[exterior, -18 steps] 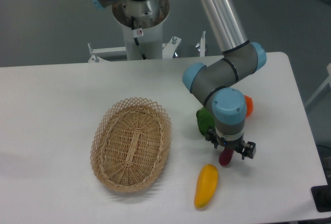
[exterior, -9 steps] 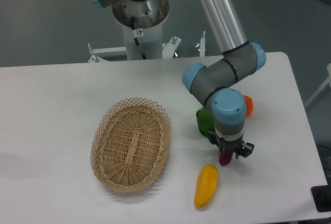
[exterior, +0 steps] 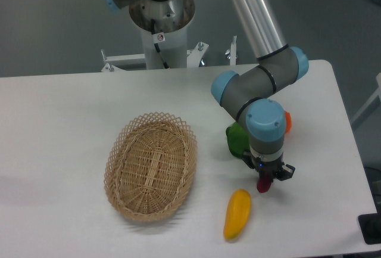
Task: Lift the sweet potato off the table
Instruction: 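Close the gripper around the purple sweet potato, then lift the purple sweet potato up off the table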
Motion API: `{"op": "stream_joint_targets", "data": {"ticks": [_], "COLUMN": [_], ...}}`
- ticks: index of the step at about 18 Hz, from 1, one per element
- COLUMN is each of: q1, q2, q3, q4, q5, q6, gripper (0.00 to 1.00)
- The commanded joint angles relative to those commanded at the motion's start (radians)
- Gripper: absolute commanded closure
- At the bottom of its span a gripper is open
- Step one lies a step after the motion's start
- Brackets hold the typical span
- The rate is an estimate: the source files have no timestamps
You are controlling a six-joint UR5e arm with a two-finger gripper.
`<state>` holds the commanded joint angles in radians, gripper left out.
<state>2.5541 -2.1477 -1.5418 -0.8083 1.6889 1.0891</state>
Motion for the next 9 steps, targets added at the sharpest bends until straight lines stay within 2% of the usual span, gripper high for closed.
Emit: {"op": "stream_joint_targets", "data": {"ticks": [4, 9], "q1": [0.000, -0.006], "q2": [0.048, 0.150], "q3": [0.005, -0.004], "q4": [-0.006, -0.084], "q5": [-0.066, -0.191], "q6": [-0.005, -0.055], "gripper": [0.69, 0.69]}}
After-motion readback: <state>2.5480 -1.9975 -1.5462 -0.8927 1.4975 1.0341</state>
